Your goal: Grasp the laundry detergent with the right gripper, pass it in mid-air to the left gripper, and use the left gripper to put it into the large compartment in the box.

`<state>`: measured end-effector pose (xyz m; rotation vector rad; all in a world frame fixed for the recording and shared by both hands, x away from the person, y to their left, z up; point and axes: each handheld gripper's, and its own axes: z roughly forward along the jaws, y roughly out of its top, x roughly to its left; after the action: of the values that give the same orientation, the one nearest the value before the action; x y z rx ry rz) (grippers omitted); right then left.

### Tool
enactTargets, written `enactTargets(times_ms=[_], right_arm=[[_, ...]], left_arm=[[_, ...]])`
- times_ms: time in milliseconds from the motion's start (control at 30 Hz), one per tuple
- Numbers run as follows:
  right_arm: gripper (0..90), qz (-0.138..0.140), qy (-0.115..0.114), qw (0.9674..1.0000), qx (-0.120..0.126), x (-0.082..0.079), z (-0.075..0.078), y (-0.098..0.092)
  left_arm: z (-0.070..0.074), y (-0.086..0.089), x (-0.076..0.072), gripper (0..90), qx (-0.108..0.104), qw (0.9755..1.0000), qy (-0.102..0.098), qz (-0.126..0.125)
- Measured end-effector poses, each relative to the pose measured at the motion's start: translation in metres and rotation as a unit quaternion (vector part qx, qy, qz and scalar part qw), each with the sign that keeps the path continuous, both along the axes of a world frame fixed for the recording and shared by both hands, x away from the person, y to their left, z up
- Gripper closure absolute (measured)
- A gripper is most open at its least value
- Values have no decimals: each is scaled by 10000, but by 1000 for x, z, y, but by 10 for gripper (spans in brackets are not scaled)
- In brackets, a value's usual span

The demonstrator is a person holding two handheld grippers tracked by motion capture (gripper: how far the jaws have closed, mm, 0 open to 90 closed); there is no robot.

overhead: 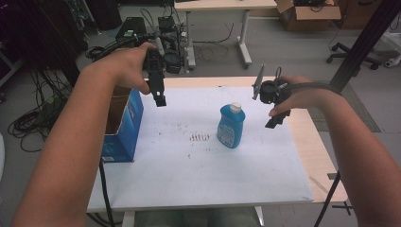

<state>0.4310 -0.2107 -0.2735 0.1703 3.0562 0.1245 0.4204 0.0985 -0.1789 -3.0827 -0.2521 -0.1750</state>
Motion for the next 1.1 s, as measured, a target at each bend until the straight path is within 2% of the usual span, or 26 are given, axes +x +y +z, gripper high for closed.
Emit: enactTargets(times_ms=[233,567,767,1100], right_arm=[[41,1,13,10000,-14,1,0,0],[41,-26,-17,10000,-5,-1,-1,0],[40,-52,-38,10000,5,-5,-2,-1],[41,-105,-44,9998,137,-17,-9,-4]], left_arm=[[-3,1,0,2,65,10000,21,4],[-6,7,-2,2,15,10000,45,24],[-11,10,-9,3,9,10000,60,19],[-22,12,-32,4,22,9999,86,-74]])
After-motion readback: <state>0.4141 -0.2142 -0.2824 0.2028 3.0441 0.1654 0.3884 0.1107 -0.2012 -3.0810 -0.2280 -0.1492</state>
